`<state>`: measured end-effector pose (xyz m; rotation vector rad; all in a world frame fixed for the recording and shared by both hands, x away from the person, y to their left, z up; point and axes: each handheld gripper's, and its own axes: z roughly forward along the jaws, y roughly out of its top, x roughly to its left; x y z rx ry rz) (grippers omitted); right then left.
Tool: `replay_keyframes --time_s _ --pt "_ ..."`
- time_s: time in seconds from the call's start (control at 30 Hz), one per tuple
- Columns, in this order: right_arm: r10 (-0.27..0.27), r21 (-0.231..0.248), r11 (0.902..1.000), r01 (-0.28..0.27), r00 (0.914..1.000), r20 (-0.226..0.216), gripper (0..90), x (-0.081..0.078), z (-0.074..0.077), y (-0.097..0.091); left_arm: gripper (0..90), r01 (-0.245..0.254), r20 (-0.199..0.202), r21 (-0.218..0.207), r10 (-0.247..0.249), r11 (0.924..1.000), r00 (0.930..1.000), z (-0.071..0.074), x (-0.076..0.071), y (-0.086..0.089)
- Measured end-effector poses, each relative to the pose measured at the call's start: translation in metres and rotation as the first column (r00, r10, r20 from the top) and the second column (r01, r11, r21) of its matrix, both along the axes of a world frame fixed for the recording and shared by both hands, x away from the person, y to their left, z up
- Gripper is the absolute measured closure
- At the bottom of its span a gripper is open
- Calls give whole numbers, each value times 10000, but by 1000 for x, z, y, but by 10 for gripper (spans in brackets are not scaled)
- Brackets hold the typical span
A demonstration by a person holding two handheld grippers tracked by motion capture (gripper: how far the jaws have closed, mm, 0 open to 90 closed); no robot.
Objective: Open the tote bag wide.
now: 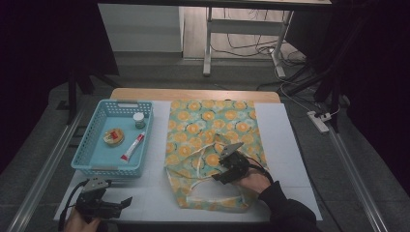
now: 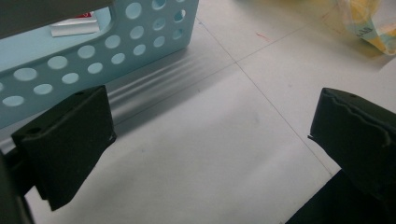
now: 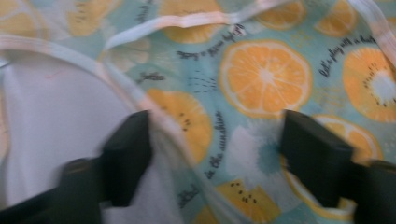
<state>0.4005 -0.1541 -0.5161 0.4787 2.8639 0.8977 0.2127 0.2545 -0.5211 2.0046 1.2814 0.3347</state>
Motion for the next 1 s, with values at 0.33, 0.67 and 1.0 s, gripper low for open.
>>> replay_keyframes --time_s 0.33,0.67,1.0 --pt "572 6 9984 -572 9983 -72 888 -4 4 6 0 8 10 32 -8 10000 10000 0 0 -1" --pt "13 790 9969 -19 10000 74 898 4 16 1 0 27 -3 58 -27 10000 10000 0 0 -1" --pt "-514 1278 9902 567 9977 -439 897 11 27 -8 0 30 -1 61 -30 10000 10000 0 0 -1"
